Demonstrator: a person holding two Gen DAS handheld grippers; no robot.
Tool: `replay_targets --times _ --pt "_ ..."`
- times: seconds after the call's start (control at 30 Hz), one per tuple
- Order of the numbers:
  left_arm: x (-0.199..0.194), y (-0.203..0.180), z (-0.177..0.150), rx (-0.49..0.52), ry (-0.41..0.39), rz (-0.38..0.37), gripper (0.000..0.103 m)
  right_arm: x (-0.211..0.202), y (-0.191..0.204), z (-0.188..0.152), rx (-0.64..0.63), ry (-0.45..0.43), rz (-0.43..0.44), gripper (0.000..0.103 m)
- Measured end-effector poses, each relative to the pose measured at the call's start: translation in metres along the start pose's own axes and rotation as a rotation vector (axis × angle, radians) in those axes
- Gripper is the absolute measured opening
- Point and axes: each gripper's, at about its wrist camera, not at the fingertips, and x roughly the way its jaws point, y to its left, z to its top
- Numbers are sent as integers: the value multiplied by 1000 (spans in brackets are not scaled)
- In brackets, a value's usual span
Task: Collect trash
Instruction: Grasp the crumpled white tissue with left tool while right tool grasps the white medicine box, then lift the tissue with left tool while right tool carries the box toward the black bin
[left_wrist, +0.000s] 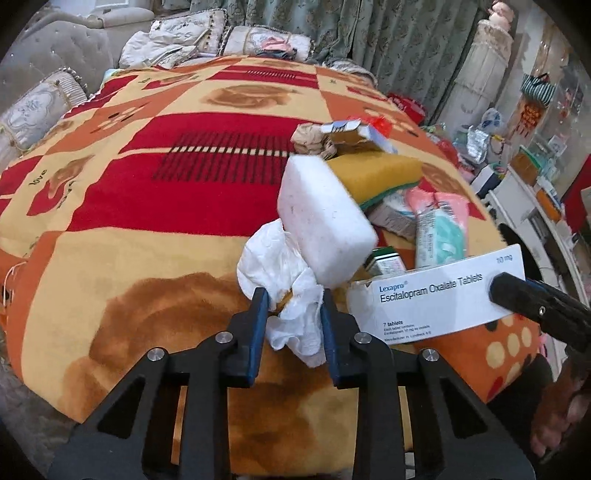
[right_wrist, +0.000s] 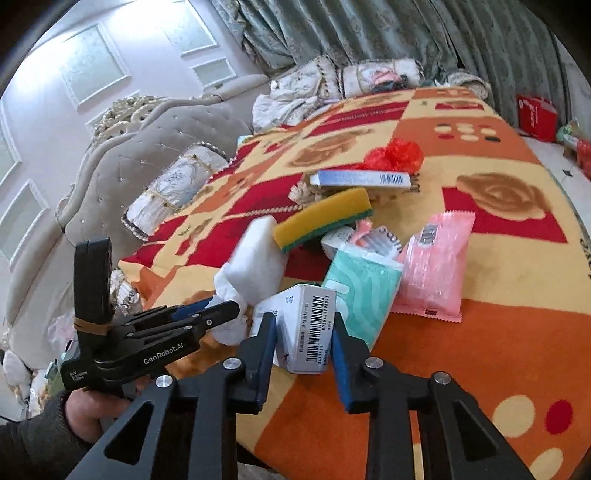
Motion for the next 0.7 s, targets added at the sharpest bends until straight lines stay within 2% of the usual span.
replay_targets --times 0.2,0.37,0.43,0.7 --pt "-32 0 -6 -5 -37 -28 25 -34 6 2 -13 -72 1 23" --pt "-59 -11 -5 4 -89 -96 24 -66 5 3 -27 -131 -42 20" --pt "-65 -22 -1 27 -107 -105 24 -75 3 4 -40 -145 -75 20" --pt "-66 -60 12 92 -111 -112 24 -98 -13 2 -15 -175 -118 19"
